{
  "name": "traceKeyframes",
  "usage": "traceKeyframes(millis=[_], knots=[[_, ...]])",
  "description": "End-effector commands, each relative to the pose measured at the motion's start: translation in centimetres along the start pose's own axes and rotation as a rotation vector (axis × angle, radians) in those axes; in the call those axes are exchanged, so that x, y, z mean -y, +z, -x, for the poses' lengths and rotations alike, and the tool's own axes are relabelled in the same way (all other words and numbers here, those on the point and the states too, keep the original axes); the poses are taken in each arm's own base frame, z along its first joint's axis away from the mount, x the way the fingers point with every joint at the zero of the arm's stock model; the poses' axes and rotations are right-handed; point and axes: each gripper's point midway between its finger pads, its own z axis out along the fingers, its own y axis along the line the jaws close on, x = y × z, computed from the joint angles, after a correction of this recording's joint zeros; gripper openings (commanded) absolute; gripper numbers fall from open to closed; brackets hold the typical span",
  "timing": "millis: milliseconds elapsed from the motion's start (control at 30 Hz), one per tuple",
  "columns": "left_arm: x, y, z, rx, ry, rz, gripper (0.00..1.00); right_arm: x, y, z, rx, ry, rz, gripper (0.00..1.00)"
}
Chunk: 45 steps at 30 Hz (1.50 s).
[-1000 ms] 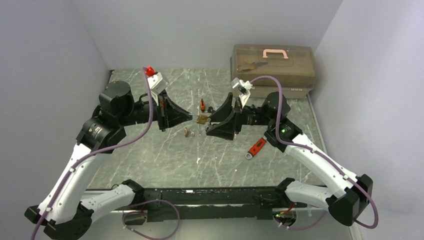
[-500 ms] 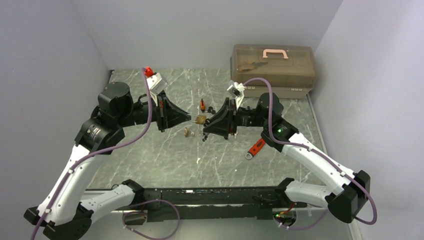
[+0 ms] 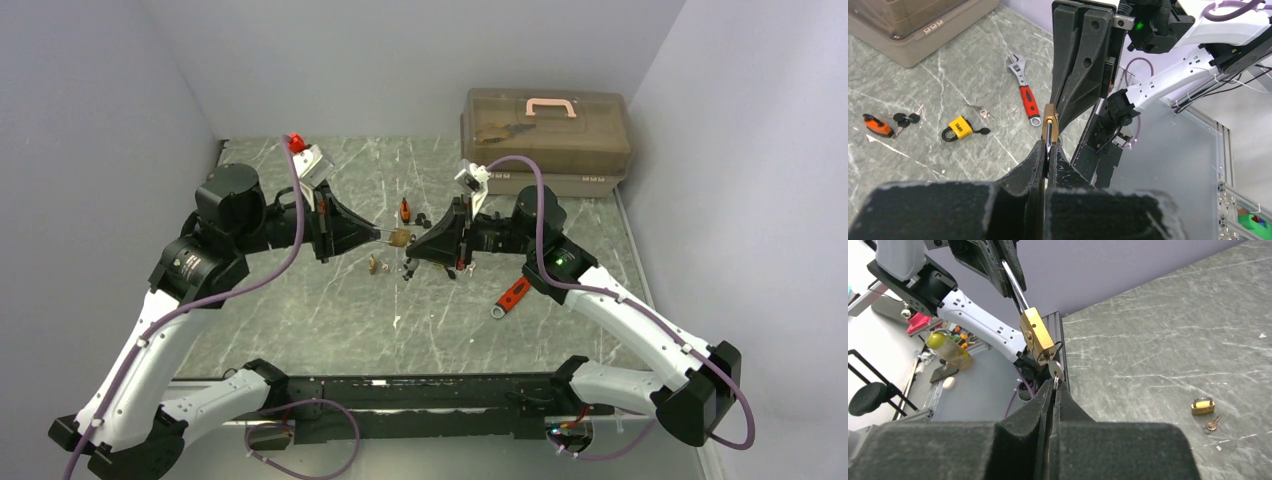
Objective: Lock with the key
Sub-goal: Lock the lock, then place the key at the center of the board, then place the lock at the center of the board.
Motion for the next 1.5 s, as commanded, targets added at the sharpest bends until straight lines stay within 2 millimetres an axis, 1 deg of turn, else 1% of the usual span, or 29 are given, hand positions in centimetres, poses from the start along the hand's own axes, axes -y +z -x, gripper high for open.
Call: traceKeyframes(millis=[0,100,200,267,533,600,633,700,800,833,867,900,1033,1067,1167,1267,1367,1467], knots=[[0.3,-1.8,2.4,0.077,0.048,0.06,0.0,-0.6,-0.5,1.5,0.033,-0.048,-0.019,0.0],[-0.3,-2.7,3.1,0.107,0.054,0.118,0.0,0.1,-0.6,0.2,0.014,-0.025,-0.043,0.0],[0.0,-3.2,3.5,0.123,0.065,0.112,0.0,1.0,-0.8,-1.1,-0.001,-0.004,-0.081,0.0],[0.2,-3.3,3.5,0.119,0.066,0.102,0.0,1.5,-1.0,-1.5,-0.004,0.001,-0.104,0.0],[-0.5,-2.8,2.2,0.074,0.038,0.104,0.0,3.2,-1.1,-3.1,-0.037,0.018,-0.168,0.0],[-1.1,-2.7,1.5,0.048,0.022,0.128,0.0,3.6,-1.1,-3.5,-0.045,0.026,-0.185,0.0],[-1.7,-2.5,1.1,0.033,0.009,0.151,0.0,4.0,-1.1,-3.8,-0.052,0.033,-0.198,0.0],[-3.5,-2.1,-0.3,-0.013,-0.036,0.213,0.0,4.7,-1.0,-4.7,-0.075,0.061,-0.222,0.0],[-6.0,-1.3,-3.5,-0.098,-0.113,0.284,0.0,6.1,-0.6,-6.9,-0.104,0.115,-0.291,0.0],[-6.4,-1.0,-4.4,-0.111,-0.133,0.287,0.0,6.8,-0.5,-7.9,-0.115,0.137,-0.327,0.0],[-7.0,-0.6,-5.5,-0.124,-0.156,0.294,0.0,6.9,-0.1,-9.0,-0.134,0.162,-0.345,0.0],[-7.6,-0.2,-6.4,-0.136,-0.175,0.31,0.0,7.5,0.0,-10.6,-0.166,0.194,-0.388,0.0],[-10.1,1.3,-11.8,-0.252,-0.232,0.425,0.0,9.1,0.8,-15.1,-0.241,0.264,-0.525,0.0],[-10.6,1.8,-13.3,-0.274,-0.247,0.445,0.0,9.6,0.8,-15.9,-0.246,0.278,-0.563,0.0],[-10.5,3.6,-16.2,-0.301,-0.296,0.414,0.01,11.2,0.5,-18.4,-0.261,0.344,-0.65,0.0],[-11.1,4.8,-18.7,-0.327,-0.342,0.423,0.03,12.4,0.3,-19.8,-0.244,0.381,-0.701,0.0],[-11.9,5.9,-21.4,-0.372,-0.383,0.449,0.05,13.1,0.3,-21.0,-0.24,0.405,-0.718,0.0],[-12.5,6.8,-23.7,-0.415,-0.411,0.466,0.06,13.6,0.4,-22.4,-0.257,0.431,-0.73,0.0]])
